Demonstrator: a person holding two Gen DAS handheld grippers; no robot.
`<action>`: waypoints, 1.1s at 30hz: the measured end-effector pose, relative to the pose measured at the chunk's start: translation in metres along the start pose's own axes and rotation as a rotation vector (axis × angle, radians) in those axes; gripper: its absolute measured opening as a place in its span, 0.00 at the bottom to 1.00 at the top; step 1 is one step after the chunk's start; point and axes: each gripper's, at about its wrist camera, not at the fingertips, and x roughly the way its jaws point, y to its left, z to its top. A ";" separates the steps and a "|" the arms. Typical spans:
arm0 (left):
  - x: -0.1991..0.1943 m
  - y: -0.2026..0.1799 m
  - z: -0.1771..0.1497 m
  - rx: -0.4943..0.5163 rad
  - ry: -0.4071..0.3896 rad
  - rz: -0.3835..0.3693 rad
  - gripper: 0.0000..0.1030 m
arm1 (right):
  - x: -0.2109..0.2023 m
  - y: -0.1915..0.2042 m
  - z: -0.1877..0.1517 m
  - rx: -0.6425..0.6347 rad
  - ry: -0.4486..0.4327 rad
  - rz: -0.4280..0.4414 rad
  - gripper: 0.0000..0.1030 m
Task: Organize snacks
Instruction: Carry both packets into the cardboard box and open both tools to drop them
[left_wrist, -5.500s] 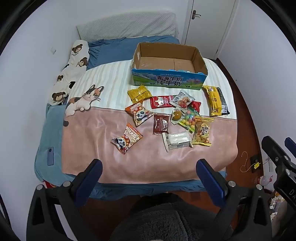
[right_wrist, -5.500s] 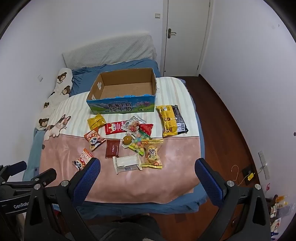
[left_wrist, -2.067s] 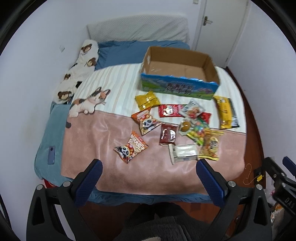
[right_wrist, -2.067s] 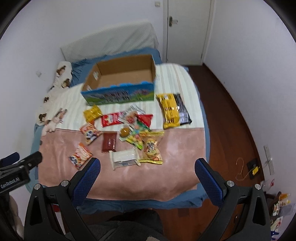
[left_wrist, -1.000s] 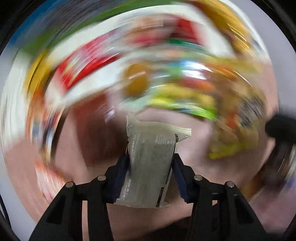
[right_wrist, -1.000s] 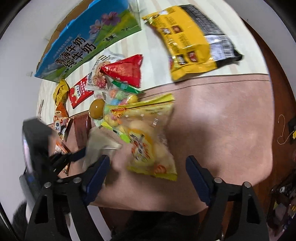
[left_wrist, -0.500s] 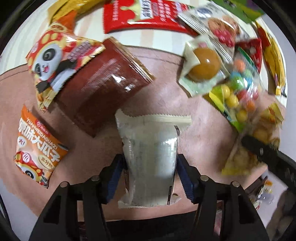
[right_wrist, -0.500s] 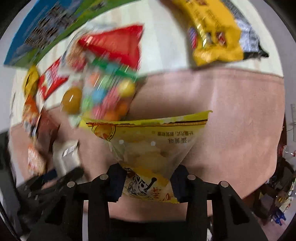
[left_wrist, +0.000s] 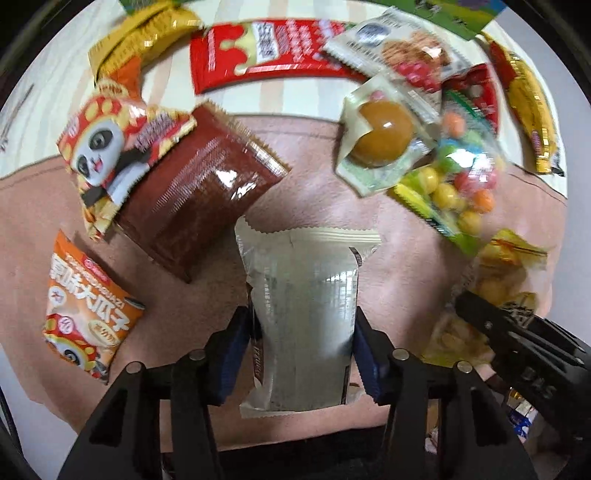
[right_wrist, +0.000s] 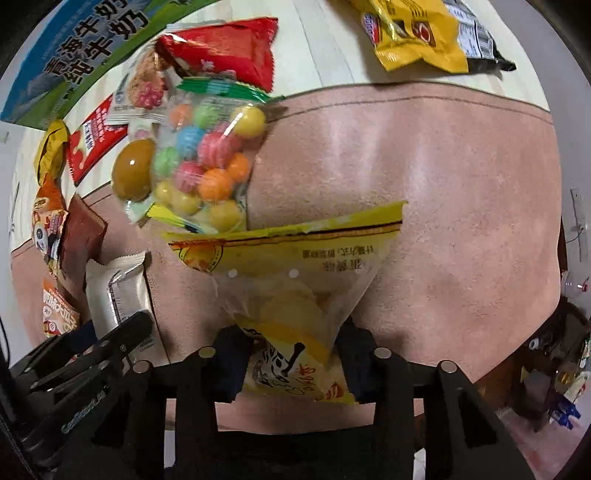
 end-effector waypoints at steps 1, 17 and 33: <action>-0.007 -0.001 -0.002 0.001 -0.006 -0.004 0.49 | -0.005 0.003 -0.002 -0.008 -0.004 0.023 0.41; -0.209 0.004 0.122 -0.016 -0.308 -0.156 0.49 | -0.225 0.048 0.123 -0.214 -0.233 0.344 0.40; -0.114 0.044 0.329 -0.111 -0.089 -0.149 0.50 | -0.122 0.154 0.397 -0.281 -0.083 0.163 0.40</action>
